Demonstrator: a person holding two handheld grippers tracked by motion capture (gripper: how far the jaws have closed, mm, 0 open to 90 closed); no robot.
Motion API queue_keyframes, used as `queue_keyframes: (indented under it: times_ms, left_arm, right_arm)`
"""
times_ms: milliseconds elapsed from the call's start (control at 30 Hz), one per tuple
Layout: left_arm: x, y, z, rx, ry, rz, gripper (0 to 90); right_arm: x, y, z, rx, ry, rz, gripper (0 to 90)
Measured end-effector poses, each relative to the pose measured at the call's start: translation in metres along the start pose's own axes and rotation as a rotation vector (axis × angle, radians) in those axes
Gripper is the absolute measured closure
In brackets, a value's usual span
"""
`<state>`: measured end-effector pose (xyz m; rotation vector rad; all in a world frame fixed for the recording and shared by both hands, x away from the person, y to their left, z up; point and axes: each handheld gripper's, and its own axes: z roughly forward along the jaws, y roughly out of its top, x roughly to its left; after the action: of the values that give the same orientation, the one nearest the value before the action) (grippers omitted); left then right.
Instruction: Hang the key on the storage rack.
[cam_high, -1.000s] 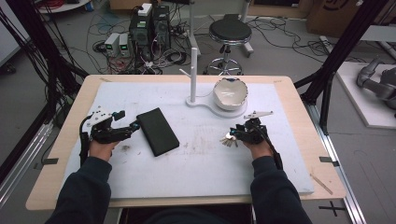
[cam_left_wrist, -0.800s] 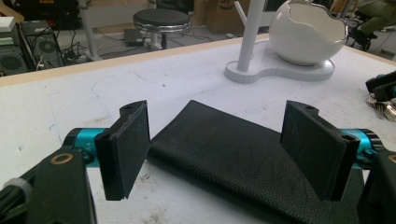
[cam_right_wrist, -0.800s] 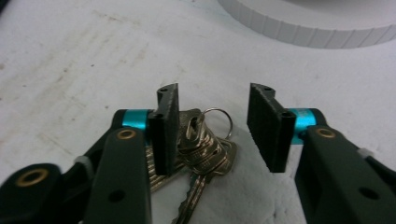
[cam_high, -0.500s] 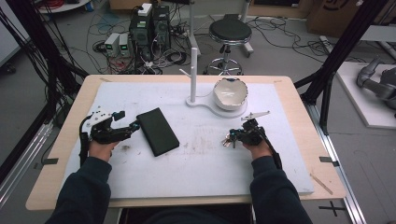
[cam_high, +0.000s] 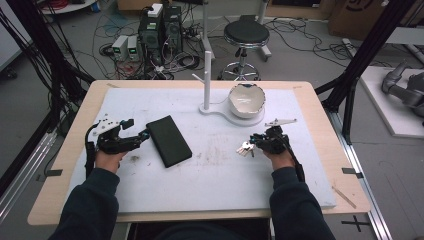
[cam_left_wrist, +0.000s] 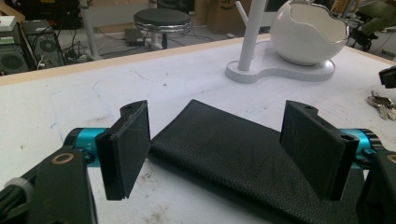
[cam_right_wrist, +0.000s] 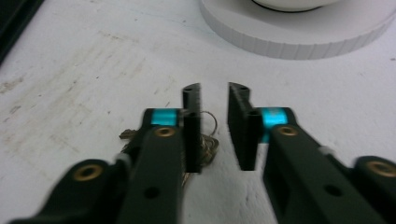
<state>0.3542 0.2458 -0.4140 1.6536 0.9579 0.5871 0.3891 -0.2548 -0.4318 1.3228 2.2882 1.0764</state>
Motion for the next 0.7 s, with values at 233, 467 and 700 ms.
queue_keyframes:
  times_ms: [233,467,700]
  left_arm:
    - [0.0,0.0,0.001,0.001,-0.002,-0.002,24.5]
    - [0.0,0.0,0.0,0.001,-0.002,0.001,24.6]
    - [0.0,0.0,-0.001,0.0,-0.003,0.0,24.9]
  right_arm:
    - [-0.005,-0.001,0.012,0.017,-0.001,0.046,53.4]
    - [-0.019,-0.005,0.019,0.031,0.127,0.115,58.8]
    - [-0.022,-0.008,0.019,0.033,0.226,0.091,55.3]
